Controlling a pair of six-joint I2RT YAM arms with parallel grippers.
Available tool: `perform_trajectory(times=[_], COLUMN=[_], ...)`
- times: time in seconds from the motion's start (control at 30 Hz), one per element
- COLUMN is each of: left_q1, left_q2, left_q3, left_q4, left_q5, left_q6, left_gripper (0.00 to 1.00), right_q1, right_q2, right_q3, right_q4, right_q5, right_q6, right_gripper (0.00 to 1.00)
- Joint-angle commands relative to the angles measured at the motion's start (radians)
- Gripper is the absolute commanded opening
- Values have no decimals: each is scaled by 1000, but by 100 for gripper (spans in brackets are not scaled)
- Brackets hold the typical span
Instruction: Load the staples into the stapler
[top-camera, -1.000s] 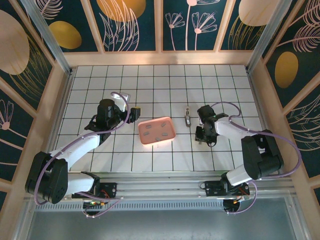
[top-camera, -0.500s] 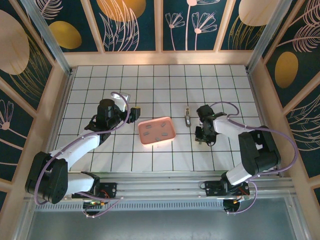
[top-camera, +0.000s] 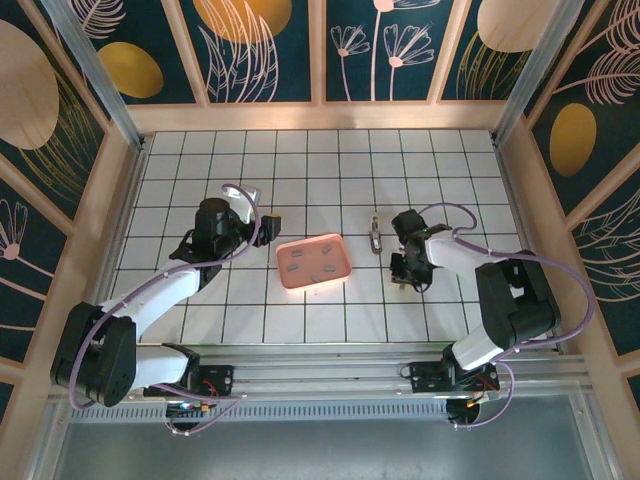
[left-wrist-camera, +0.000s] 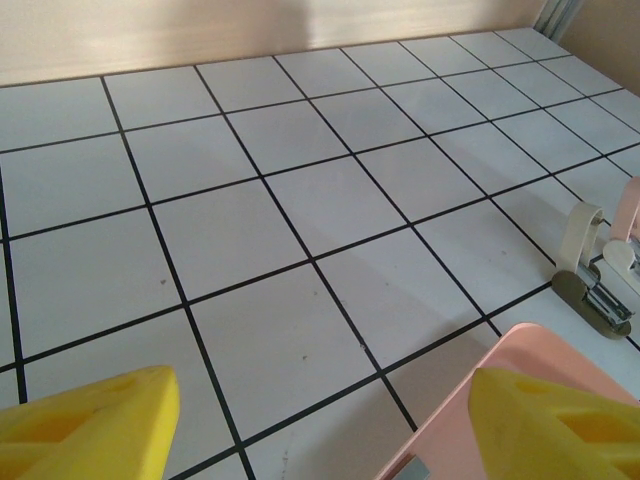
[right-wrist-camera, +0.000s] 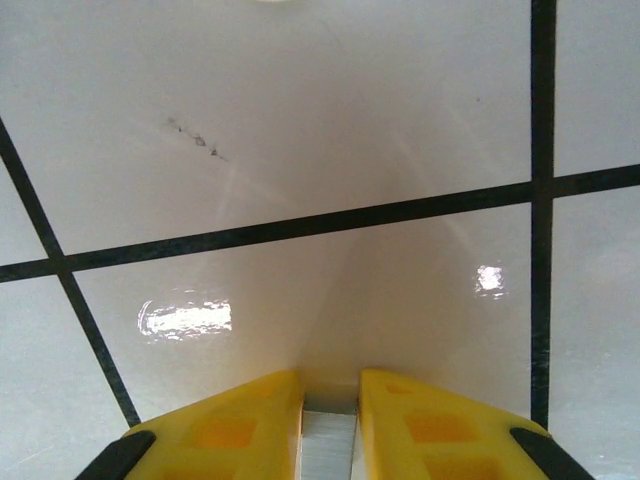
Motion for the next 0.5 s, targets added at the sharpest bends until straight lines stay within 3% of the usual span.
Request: perform_trajectory(times=[0.0,0.47], left_q1=[-4,-4], left_q2=[9,6], left_q3=[2,2], left_q4=[8,8], left_q5=[-6,-8], left_q6=[13,13], left_gripper=[76,76], right_q1=[24,74], right_q2=[34,10], right_q3=[1,7], right_q4=[24,34], right_q5=[-7,59], right_q6=[20,56], right_gripper=[25,18])
